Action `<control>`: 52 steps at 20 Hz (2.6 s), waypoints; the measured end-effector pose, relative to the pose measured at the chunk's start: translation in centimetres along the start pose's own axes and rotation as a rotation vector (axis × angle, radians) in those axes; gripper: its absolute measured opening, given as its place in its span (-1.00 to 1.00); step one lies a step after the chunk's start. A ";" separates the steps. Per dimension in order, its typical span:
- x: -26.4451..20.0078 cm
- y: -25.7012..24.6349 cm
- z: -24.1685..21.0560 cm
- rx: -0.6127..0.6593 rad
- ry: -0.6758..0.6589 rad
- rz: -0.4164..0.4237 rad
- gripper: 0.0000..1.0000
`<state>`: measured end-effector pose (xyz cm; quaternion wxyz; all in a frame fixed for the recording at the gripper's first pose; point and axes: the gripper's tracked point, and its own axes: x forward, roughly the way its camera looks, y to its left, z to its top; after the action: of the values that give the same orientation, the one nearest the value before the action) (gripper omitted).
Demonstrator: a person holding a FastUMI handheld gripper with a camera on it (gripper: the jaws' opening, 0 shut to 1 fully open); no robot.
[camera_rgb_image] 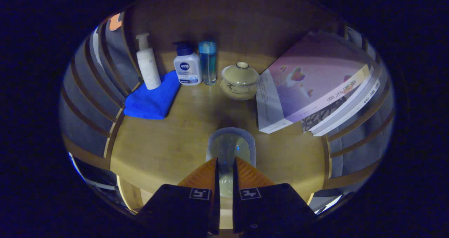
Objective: Pull open the drawer, take out the items inside it, and place them on the countertop above the cabinet.
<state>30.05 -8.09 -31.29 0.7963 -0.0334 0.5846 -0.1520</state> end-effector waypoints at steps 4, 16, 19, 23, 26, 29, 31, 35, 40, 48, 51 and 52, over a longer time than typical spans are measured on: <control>0.5 -0.1 0.4 0.029 -0.030 -0.012 -0.65; -5.6 2.2 -3.3 0.021 -0.141 0.113 0.36; -8.1 2.9 -5.7 -0.016 -0.183 0.140 0.51; -11.9 3.9 -9.3 -0.109 -0.268 0.173 0.51; -15.1 4.4 -11.6 -0.142 -0.368 0.189 0.51; -18.0 4.8 -14.2 -0.140 -0.462 0.220 0.51; -19.8 4.6 -15.7 -0.142 -0.541 0.219 0.51; -23.0 4.3 -17.0 -0.128 -0.689 0.198 0.77; -26.7 5.0 -17.6 -0.066 -0.842 0.197 0.90; -32.7 7.6 -21.5 -0.077 -0.954 0.320 0.90; -31.2 6.6 -24.0 -0.070 -0.985 0.277 0.90; -30.5 6.2 -24.7 -0.064 -1.000 0.257 0.91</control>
<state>-0.19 9.46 -12.43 0.9892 -0.0540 0.1364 -0.0005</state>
